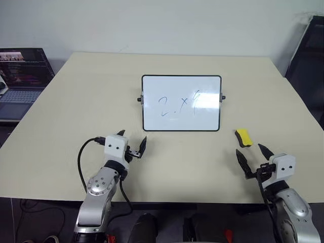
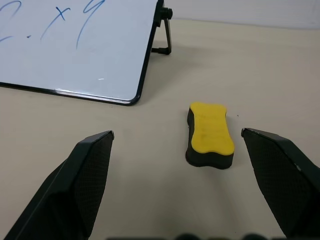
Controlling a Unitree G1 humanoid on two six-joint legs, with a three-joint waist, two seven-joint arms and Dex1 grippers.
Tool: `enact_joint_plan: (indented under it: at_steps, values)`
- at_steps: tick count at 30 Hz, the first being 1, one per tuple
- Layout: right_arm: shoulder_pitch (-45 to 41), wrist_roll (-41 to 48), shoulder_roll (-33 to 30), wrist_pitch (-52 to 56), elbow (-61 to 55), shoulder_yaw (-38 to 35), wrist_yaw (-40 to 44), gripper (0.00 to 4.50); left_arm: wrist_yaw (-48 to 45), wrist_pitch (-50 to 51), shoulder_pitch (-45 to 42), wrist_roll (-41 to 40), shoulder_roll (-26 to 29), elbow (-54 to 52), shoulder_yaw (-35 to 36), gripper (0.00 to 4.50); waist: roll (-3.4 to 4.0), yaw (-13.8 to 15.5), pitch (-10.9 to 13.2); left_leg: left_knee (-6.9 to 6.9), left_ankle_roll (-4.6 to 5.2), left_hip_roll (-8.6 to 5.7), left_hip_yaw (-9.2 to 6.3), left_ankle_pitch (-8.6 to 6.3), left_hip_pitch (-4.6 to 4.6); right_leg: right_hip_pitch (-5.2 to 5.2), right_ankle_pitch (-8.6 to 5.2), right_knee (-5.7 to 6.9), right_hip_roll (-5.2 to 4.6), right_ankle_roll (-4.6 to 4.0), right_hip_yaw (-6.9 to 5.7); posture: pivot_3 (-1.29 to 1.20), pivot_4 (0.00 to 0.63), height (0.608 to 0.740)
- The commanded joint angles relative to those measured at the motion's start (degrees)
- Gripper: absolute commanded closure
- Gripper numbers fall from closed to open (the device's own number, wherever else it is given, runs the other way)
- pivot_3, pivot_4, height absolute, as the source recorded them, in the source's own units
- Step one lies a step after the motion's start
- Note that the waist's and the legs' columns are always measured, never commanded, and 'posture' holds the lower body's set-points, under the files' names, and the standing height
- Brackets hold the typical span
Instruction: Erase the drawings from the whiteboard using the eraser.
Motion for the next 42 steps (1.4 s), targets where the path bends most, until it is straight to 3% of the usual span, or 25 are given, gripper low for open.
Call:
enact_joint_plan:
  at_steps: [1,6,18,27,34,42]
  values:
    - [-0.07,1.27,-0.68,1.12,-3.21,-2.05,-0.72,0.05,-0.5,0.63,-0.37,-0.48,-0.07,-2.89,-0.63,0.0,0.0,0.04,0.0,0.01,0.0,0.0,-0.01,0.0,0.0,0.01,-0.01,0.0,0.0,0.01,0.0,0.0,0.15,0.74]
    - [0.7,-0.13,-0.51,3.73,-5.79,-1.81,-2.71,0.05,-1.42,1.81,-1.01,-0.81,-0.19,-2.65,-1.64,0.0,0.01,0.12,-0.02,0.03,0.0,-0.02,-0.01,0.0,0.0,0.02,-0.01,0.0,0.0,0.02,-0.01,0.0,0.15,0.74]
    - [2.09,-0.69,-0.3,16.0,-16.49,3.04,-6.52,0.05,-13.4,2.0,-0.13,-8.59,9.37,-5.84,4.29,0.0,0.05,0.04,-0.04,0.01,0.0,0.02,-0.01,0.0,-0.01,-0.01,-0.02,-0.01,0.0,0.02,0.0,0.0,0.15,0.74]
    - [0.76,-0.12,-1.32,21.38,-22.16,-2.1,-9.94,0.05,-27.05,10.22,-13.13,-18.01,17.14,-5.43,1.13,0.0,0.02,0.25,-0.03,0.09,0.0,-0.01,-0.06,0.0,-0.04,0.02,-0.04,-0.02,0.01,0.07,-0.08,0.0,0.15,0.74]
    - [-6.39,3.28,-4.11,37.75,-24.6,-4.41,-13.04,0.05,-38.55,7.71,-22.08,-17.57,20.9,1.19,-4.18,0.0,0.05,-0.16,-0.02,0.04,0.0,0.02,0.04,0.0,-0.01,-0.04,-0.02,0.0,0.1,0.03,-0.05,0.0,0.15,0.74]
    - [-19.14,7.68,-3.93,53.03,-22.45,-6.58,-16.31,0.05,-42.25,4.06,-29.39,-15.67,18.81,7.66,-7.53,0.0,0.05,-0.05,-0.01,0.03,0.01,0.01,0.02,0.0,-0.09,-0.08,0.0,-0.03,0.33,0.01,0.0,0.0,0.15,0.74]
